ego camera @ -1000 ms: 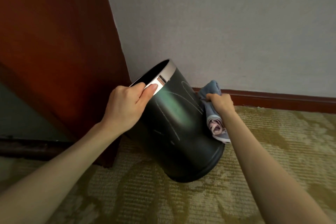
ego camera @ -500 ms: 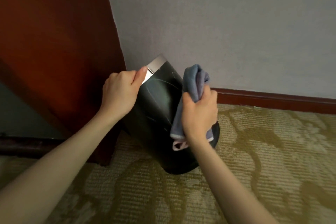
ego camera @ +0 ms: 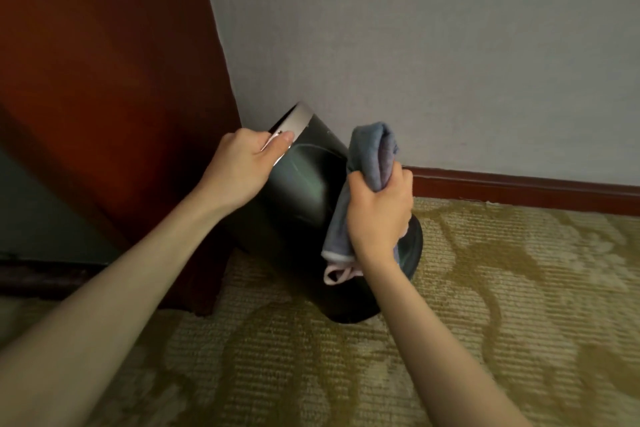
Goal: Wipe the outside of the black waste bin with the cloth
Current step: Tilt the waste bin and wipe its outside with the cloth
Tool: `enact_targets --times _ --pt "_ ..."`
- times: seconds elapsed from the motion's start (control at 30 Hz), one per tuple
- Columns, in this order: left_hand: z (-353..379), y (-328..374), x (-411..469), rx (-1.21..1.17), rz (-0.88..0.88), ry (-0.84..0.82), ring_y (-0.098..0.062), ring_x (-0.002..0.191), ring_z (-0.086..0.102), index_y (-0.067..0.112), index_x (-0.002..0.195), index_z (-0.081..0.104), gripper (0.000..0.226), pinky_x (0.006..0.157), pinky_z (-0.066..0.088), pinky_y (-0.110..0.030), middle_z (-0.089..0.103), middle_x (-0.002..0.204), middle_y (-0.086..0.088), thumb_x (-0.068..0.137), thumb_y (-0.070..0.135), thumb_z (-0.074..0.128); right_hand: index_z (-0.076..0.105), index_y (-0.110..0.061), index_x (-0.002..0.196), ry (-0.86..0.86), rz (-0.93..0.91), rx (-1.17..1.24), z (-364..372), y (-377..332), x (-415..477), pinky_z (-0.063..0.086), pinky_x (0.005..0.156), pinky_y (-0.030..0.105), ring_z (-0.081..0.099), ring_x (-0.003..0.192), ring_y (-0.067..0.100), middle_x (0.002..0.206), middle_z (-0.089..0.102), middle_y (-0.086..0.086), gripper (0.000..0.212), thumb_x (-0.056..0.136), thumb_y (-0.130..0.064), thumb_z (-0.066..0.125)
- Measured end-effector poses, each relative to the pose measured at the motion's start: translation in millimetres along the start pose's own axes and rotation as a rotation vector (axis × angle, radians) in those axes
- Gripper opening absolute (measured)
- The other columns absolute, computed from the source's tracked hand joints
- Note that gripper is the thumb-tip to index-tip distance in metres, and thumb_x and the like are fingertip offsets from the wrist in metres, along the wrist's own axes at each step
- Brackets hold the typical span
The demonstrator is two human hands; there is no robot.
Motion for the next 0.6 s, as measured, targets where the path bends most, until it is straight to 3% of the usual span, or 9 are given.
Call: enact_targets --times 0.17,0.27,0.4,0.6 --pt "-1.7 5.5 -10.3 -0.067 0.023 -0.063 -0.026 0.049 0.043 -0.010 0.063 0.050 0.059 0.052 0.032 -0.037 0.047 0.058 -0.029 0.091 0.041 0.053 0.058 -0.020 0.087 -0.141 0.253 -0.016 6.2 16.7 47.1 0.043 0.068 0.035 0.057 0.079 0.029 0.083 0.058 0.002 0.023 0.072 -0.037 0.061" --pt "-0.5 12.9 -20.1 -0.111 0.025 -0.055 -0.025 0.048 0.039 -0.012 0.061 0.048 0.063 0.050 0.034 -0.042 0.046 0.059 -0.033 0.089 0.044 0.055 0.061 -0.008 0.103 -0.272 0.346 -0.080 11.7 32.1 76.4 0.041 0.071 0.033 0.056 0.085 0.029 0.097 0.061 0.013 0.037 0.077 -0.033 0.064" --pt "5.6 27.6 -33.3 -0.123 0.020 0.005 -0.039 0.050 0.044 -0.008 0.056 0.047 0.060 0.050 0.035 -0.046 0.044 0.055 -0.031 0.092 0.041 0.052 0.059 0.000 0.114 -0.381 0.411 -0.084 10.0 45.5 92.5 0.049 0.077 0.036 0.061 0.092 0.032 0.106 0.063 0.019 0.046 0.077 -0.027 0.064" --pt "14.4 48.7 -40.5 -0.134 0.022 0.034 -0.039 0.049 0.047 -0.001 0.052 0.047 0.061 0.049 0.038 -0.050 0.048 0.050 -0.024 0.092 0.044 0.051 0.060 -0.002 0.110 -0.405 0.426 -0.045 -3.4 58.1 95.0 0.053 0.076 0.038 0.063 0.086 0.030 0.100 0.065 0.017 0.041 0.076 -0.025 0.063"
Point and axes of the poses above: each hand's wrist, its own x-axis towards the middle knuckle, its own z-axis out of the palm, y = z × x, the point moved 5 cm from there along x, towards the middle knuckle
